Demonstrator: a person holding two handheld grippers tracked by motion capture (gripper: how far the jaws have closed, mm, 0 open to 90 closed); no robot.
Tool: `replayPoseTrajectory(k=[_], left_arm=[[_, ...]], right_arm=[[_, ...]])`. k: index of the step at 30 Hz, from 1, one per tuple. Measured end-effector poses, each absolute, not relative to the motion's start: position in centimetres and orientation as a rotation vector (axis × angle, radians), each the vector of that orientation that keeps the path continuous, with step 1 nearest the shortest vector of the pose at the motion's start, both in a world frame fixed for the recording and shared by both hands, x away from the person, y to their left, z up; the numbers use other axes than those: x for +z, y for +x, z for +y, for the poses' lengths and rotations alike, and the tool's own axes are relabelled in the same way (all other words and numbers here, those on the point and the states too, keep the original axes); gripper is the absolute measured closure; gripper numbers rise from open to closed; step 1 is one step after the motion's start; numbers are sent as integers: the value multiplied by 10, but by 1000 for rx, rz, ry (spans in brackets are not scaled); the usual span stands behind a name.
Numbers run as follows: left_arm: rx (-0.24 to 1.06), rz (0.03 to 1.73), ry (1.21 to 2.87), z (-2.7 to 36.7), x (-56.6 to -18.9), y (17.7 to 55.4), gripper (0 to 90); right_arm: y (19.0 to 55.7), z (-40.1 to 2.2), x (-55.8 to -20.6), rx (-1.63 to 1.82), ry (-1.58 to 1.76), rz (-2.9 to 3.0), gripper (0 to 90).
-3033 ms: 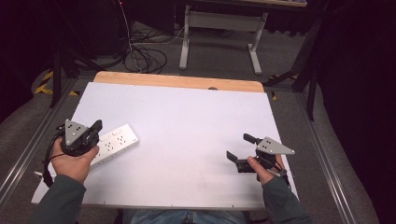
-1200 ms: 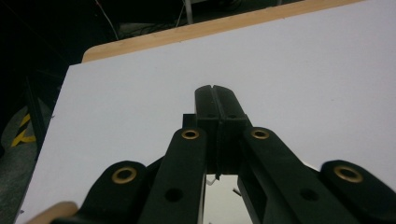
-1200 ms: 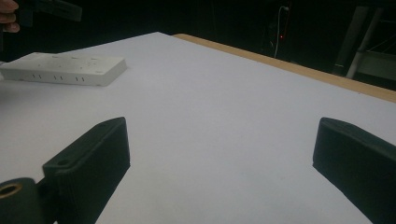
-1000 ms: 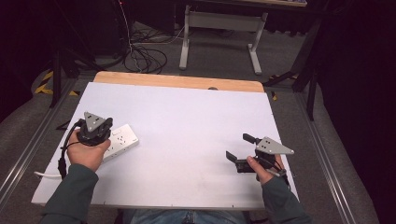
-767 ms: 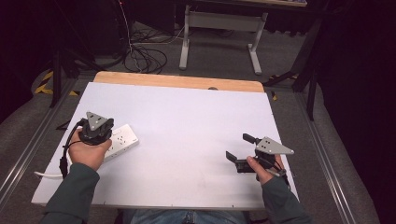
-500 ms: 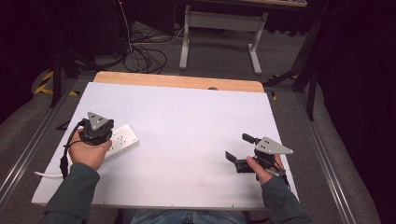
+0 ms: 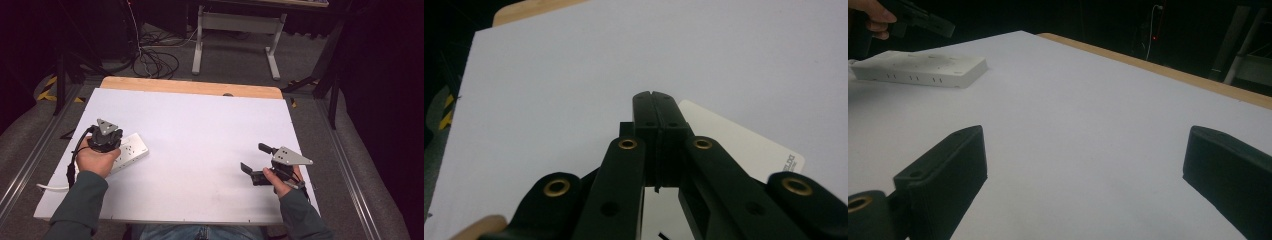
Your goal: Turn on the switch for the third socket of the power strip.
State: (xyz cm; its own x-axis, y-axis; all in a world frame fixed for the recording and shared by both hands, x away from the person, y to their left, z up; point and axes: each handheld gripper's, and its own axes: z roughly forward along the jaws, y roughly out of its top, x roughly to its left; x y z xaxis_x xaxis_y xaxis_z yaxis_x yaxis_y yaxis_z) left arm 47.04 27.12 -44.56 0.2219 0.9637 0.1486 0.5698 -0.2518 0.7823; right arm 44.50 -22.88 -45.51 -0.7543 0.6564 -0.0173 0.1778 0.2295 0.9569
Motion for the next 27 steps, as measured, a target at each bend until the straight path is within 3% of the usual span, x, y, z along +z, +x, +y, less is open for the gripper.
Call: replayPoseTrajectory(k=[27], left_arm=[[811, 1398, 2113, 267, -462, 484, 891]], right_arm=[[445, -230, -455, 1546, 767, 2091, 43]])
